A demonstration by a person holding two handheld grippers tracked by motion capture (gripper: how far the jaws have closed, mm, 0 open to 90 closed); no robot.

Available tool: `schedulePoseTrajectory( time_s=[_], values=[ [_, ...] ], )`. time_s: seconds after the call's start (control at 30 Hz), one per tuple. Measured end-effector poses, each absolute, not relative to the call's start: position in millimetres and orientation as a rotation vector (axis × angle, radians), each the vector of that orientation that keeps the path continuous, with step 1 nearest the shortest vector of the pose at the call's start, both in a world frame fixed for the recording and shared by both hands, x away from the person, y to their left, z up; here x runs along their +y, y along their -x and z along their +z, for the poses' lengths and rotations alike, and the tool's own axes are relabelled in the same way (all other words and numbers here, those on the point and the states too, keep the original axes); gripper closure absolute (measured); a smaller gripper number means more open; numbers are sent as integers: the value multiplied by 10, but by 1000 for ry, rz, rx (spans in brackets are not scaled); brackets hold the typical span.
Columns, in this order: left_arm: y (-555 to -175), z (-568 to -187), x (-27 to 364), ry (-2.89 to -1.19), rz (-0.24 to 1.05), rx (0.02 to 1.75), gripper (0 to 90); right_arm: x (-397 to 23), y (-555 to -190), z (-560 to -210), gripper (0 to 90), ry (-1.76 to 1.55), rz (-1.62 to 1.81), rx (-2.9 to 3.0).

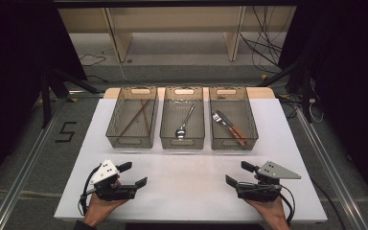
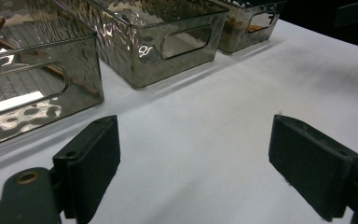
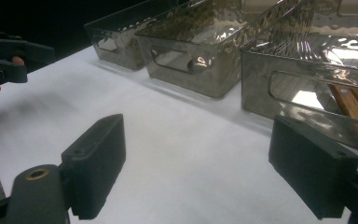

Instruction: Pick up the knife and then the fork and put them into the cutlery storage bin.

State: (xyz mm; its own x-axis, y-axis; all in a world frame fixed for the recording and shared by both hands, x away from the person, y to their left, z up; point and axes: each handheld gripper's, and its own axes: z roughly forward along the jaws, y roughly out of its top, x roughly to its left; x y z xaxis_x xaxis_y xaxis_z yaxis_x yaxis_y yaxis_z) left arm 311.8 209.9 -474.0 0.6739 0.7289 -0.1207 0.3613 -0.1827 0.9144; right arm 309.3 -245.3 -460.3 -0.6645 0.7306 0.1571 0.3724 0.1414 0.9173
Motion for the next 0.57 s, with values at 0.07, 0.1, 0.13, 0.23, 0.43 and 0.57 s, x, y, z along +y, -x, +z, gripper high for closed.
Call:
schedulePoseTrajectory(
  time_s=[0.07,0.1,0.13,0.23,0.43,0.57],
  values=[
    [-3119,-4740,2100,-1792,418,870,163,-2451,-3095,-4606,194,-1061,1527,2100],
    [-3119,-4740,2100,-1792,418,870,163,-2447,-3096,-4609,194,-1061,1529,2100],
    [-3119,-4740,2099,-1792,418,871,163,-2446,-3096,-4610,194,-1062,1530,2101],
    [-3119,-4741,2100,-1794,418,871,164,-2440,-3095,-4611,194,-1063,1525,2104],
    [-3118,-4742,2102,-1793,418,873,163,-2437,-3097,-4613,194,-1065,1526,2105],
    [-3117,-4743,2101,-1793,418,874,164,-2435,-3100,-4617,195,-1064,1527,2105]
  ],
)
